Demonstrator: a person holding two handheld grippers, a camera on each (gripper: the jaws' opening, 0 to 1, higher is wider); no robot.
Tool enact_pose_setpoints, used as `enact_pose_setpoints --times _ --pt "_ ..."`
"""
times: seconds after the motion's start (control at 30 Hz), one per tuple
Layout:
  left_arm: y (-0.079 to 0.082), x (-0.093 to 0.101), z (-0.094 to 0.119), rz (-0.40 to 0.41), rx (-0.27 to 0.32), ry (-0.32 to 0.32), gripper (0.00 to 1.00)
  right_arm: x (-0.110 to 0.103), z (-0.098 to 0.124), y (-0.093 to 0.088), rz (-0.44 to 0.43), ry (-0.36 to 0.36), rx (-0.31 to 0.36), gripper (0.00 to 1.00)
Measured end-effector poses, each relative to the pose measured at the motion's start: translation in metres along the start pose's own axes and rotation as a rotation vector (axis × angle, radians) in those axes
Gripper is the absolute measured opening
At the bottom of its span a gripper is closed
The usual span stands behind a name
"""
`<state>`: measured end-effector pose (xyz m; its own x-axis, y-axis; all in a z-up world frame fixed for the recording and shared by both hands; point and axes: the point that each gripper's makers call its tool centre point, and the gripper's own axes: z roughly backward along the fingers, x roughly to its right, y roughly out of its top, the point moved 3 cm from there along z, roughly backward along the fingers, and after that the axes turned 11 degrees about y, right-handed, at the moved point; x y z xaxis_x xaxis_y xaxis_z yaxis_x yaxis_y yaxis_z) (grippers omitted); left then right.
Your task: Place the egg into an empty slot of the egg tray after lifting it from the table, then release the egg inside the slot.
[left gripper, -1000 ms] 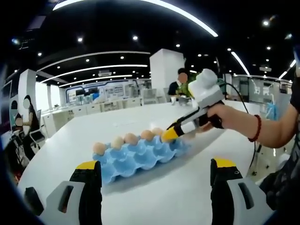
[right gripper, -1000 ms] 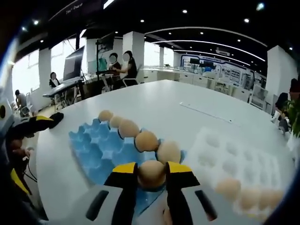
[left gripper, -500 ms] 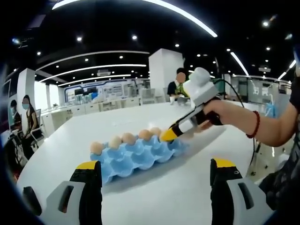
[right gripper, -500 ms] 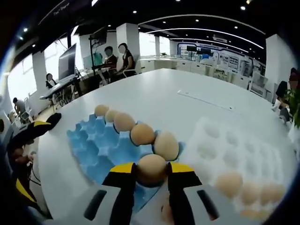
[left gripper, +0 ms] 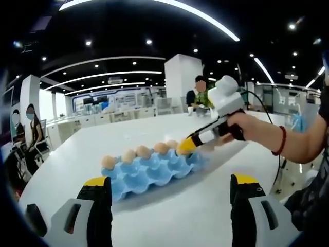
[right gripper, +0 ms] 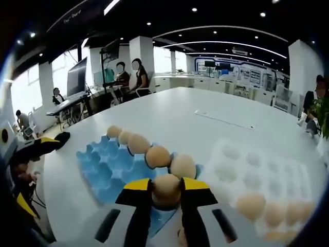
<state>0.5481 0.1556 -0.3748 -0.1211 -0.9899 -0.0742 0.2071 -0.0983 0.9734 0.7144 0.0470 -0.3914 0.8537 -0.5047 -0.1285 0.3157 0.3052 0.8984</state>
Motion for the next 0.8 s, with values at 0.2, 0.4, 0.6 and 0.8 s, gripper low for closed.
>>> enact_pose_setpoints --times 0.2,0.4,0.6,0.8 --pt "0.001 0.004 0.0 -0.004 0.002 -0.004 0.97 0.0 0.001 -0.004 -0.032 -0.001 -0.075 0.19" --pt "0.002 0.005 -0.001 -0.007 0.003 -0.011 0.97 0.001 -0.005 -0.013 -0.067 -0.02 -0.094 0.25" --pt "0.002 0.006 -0.003 -0.005 0.002 -0.019 0.97 -0.003 -0.005 -0.017 -0.087 -0.091 -0.112 0.27" --pt "0.002 0.006 -0.004 -0.005 0.0 -0.026 0.97 -0.003 -0.005 -0.018 -0.108 -0.145 -0.098 0.26"
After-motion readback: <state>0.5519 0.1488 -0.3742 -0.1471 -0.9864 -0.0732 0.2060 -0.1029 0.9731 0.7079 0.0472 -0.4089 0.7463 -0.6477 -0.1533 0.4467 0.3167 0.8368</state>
